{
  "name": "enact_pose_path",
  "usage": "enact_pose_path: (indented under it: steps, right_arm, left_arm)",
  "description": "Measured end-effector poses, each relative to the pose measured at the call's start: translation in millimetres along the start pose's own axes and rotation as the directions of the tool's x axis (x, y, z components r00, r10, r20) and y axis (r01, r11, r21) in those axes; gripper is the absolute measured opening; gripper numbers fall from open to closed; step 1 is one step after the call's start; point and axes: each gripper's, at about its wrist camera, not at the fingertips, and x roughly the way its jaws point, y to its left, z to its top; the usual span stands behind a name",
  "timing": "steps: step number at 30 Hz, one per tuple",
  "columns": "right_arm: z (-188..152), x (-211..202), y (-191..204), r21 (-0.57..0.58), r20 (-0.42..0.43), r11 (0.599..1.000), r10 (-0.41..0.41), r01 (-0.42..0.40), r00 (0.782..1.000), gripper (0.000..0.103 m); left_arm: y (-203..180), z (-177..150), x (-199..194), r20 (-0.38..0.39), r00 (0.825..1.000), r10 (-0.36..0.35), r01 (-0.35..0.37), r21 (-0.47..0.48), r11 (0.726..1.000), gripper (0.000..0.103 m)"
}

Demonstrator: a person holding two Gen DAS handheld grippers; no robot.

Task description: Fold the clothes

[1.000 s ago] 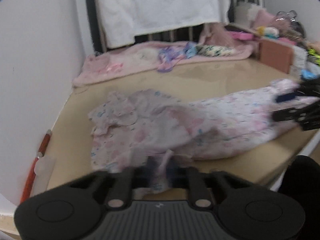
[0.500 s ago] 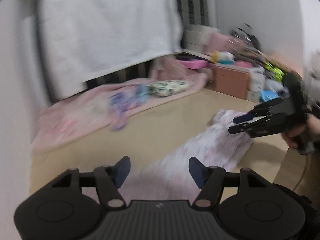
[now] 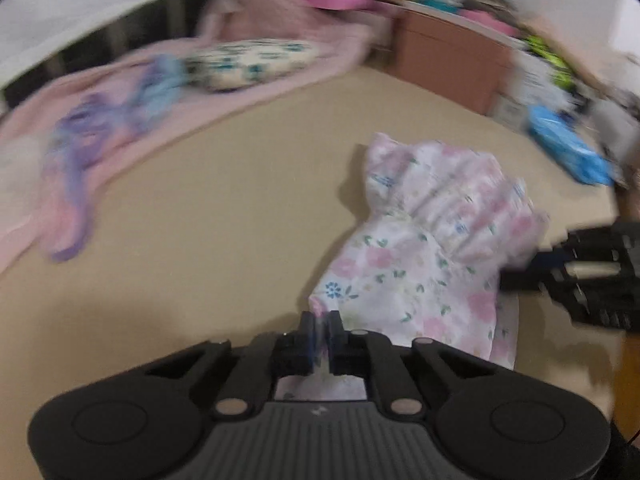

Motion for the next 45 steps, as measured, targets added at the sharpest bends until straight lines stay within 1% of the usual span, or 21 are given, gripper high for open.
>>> enact_pose_path:
  steps: [2, 5, 6, 8, 10, 12, 13, 14, 15, 20, 25, 28, 31, 32, 33, 34, 36, 37, 40, 42, 45]
  right_arm:
    - [38.2, 40.0, 5.7, -0.072, -0.04, 0.997, 0.016, -0.018, 0.999, 0.013]
    - [98.9, 109.1, 29.1, -0.216, -0.097, 0.976, 0.006, -0.027, 0.995, 0.009]
    - [120.3, 135.6, 42.4, -0.28, -0.102, 0.96, -0.009, -0.02, 0.995, 0.008]
    - [151.3, 176.3, 65.4, -0.339, -0.115, 0.941, -0.052, 0.01, 0.992, 0.007]
    - [169.0, 195.5, 79.4, -0.39, -0.121, 0.92, -0.087, 0.034, 0.989, 0.01]
    - [172.9, 179.8, 77.7, -0.371, -0.109, 0.928, -0.066, 0.021, 0.992, 0.011]
    - [174.5, 170.8, 76.3, -0.36, -0.102, 0.933, -0.053, 0.013, 0.993, 0.02]
    - [166.9, 153.4, 71.8, -0.342, -0.099, 0.94, -0.026, -0.01, 0.995, 0.037]
    - [157.7, 134.5, 66.8, -0.323, -0.095, 0.946, 0.004, -0.035, 0.995, 0.042]
    - [82.7, 43.9, 77.4, -0.32, -0.135, 0.915, 0.213, -0.246, 0.968, 0.04]
    - [6.7, -5.1, 111.9, -0.346, -0.165, 0.86, 0.338, -0.375, 0.927, 0.04]
    - [-21.5, -5.6, 125.7, -0.429, -0.173, 0.839, 0.286, -0.333, 0.943, 0.038]
    - [-34.3, -6.2, 132.6, -0.489, -0.149, 0.828, 0.232, -0.275, 0.961, 0.037]
    - [-32.8, -6.1, 133.3, -0.487, -0.151, 0.834, 0.212, -0.26, 0.965, 0.038]
    - [-32.7, -6.4, 134.8, -0.517, -0.133, 0.827, 0.178, -0.222, 0.975, 0.039]
    - [-32.7, -6.8, 136.3, -0.551, -0.109, 0.815, 0.142, -0.179, 0.984, 0.042]
    - [-30.7, -5.9, 130.4, -0.562, -0.085, 0.817, 0.095, -0.127, 0.992, 0.043]
    - [-28.1, -5.6, 125.6, -0.546, -0.093, 0.829, 0.084, -0.121, 0.992, 0.043]
    - [-19.7, -24.8, 117.3, -0.483, -0.061, 0.864, 0.131, -0.144, 0.99, 0.042]
    - [-18.8, -44.1, 113.9, -0.441, -0.033, 0.876, 0.203, -0.196, 0.979, 0.042]
    - [-26.4, -63.4, 108.7, -0.37, -0.031, 0.888, 0.281, -0.273, 0.959, 0.042]
  left_arm:
    - [14.1, -3.5, -5.1, -0.005, 0.996, 0.087, -0.087, -0.085, 0.993, 0.003]
    - [34.6, 2.8, -8.2, -0.067, 0.975, 0.213, -0.223, -0.238, 0.945, 0.004]
    - [39.2, 6.4, -10.6, -0.087, 0.969, 0.233, -0.248, -0.271, 0.93, 0.009]
    - [47.7, 11.8, -22.4, -0.094, 0.97, 0.226, -0.244, -0.328, 0.912, 0.015]
    - [59.6, 8.3, -47.0, -0.052, 0.985, 0.167, -0.174, -0.387, 0.905, 0.02]
    - [64.1, -9.9, -71.1, -0.003, 0.989, 0.148, -0.138, -0.385, 0.913, 0.048]
    - [65.2, -21.0, -82.3, 0.018, 0.989, 0.147, -0.129, -0.377, 0.917, 0.054]
    - [65.2, -33.3, -92.2, 0.038, 0.989, 0.146, -0.122, -0.369, 0.921, 0.055]
    - [62.3, -48.8, -98.3, 0.047, 0.988, 0.145, -0.118, -0.363, 0.924, 0.054]
    - [43.9, -106.1, -98.0, 0.022, 0.992, 0.124, -0.103, -0.425, 0.899, 0.044]
    - [0.6, -119.4, -108.6, 0.075, 0.975, 0.208, -0.141, -0.511, 0.848, 0.03]
    - [-30.7, -123.3, -113.9, 0.097, 0.944, 0.316, -0.212, -0.558, 0.802, 0.03]
    - [-42.1, -141.5, -151.9, 0.218, 0.928, 0.302, -0.104, -0.627, 0.772, 0.034]
    - [-42.0, -153.1, -167.9, 0.263, 0.911, 0.317, -0.076, -0.649, 0.757, 0.044]
    - [-43.4, -167.7, -184.3, 0.288, 0.882, 0.374, -0.086, -0.681, 0.727, 0.06]
    - [-45.7, -184.0, -199.4, 0.282, 0.841, 0.461, -0.133, -0.719, 0.682, 0.068]
    - [-50.4, -211.5, -213.9, 0.225, 0.767, 0.6, -0.252, -0.755, 0.606, 0.072]
    - [-50.5, -221.6, -213.3, 0.193, 0.761, 0.62, -0.293, -0.75, 0.593, 0.072]
    - [-51.6, -237.6, -200.8, 0.162, 0.817, 0.553, -0.265, -0.746, 0.61, 0.07]
    - [-54.0, -242.7, -193.6, 0.23, 0.855, 0.465, -0.139, -0.762, 0.632, 0.07]
    - [-61.0, -239.0, -184.4, 0.284, 0.854, 0.436, -0.076, -0.76, 0.645, 0.07]
